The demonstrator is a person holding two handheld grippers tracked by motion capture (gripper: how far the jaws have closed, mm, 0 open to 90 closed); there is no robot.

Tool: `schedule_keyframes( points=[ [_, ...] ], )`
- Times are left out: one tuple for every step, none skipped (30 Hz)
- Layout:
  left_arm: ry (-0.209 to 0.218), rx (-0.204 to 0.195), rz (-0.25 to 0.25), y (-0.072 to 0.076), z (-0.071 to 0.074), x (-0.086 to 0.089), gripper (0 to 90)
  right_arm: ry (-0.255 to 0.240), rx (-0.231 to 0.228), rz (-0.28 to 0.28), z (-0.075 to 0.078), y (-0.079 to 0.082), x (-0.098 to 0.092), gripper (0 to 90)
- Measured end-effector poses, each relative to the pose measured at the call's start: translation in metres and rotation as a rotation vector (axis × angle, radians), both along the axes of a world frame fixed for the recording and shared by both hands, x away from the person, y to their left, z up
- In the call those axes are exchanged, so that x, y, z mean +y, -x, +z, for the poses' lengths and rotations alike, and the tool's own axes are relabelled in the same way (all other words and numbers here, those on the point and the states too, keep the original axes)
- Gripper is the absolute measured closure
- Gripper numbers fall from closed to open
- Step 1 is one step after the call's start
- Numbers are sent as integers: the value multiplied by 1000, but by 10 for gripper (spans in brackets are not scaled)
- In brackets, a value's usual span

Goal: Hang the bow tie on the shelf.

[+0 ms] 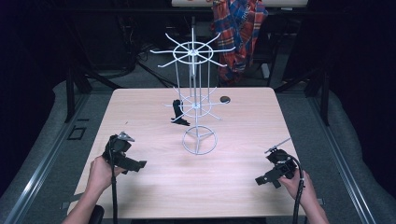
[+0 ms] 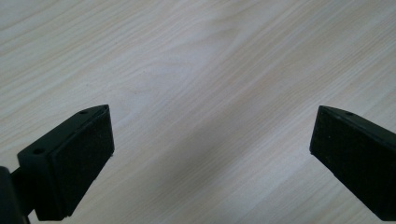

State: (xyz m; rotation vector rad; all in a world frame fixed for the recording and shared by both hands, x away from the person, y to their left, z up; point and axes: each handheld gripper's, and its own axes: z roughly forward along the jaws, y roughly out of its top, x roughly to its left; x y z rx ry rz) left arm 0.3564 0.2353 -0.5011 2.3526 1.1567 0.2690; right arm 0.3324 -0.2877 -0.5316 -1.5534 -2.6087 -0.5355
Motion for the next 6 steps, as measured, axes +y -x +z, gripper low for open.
schedule_keyframes(
  points=[
    [-2, -2, -2, 0, 0, 0, 0, 1, 0, -1, 0, 0, 0, 12],
    [-7, -4, -5, 0, -1, 1, 0, 8, -1, 1, 0, 0, 0, 12],
    [-7, -7, -6, 0, -1, 1, 0, 12, -1, 4, 0, 0, 0, 12],
    [-8, -13, -9, -1, -2, 2, 0, 12, -1, 5, 0, 0, 0, 12],
    [-8, -13, -9, -1, -2, 3, 0, 12, 0, 6, 0, 0, 0, 12],
    [-12, -14, -5, -2, -2, 3, 0, 12, 0, 7, 0, 0, -1, 13]
  ],
)
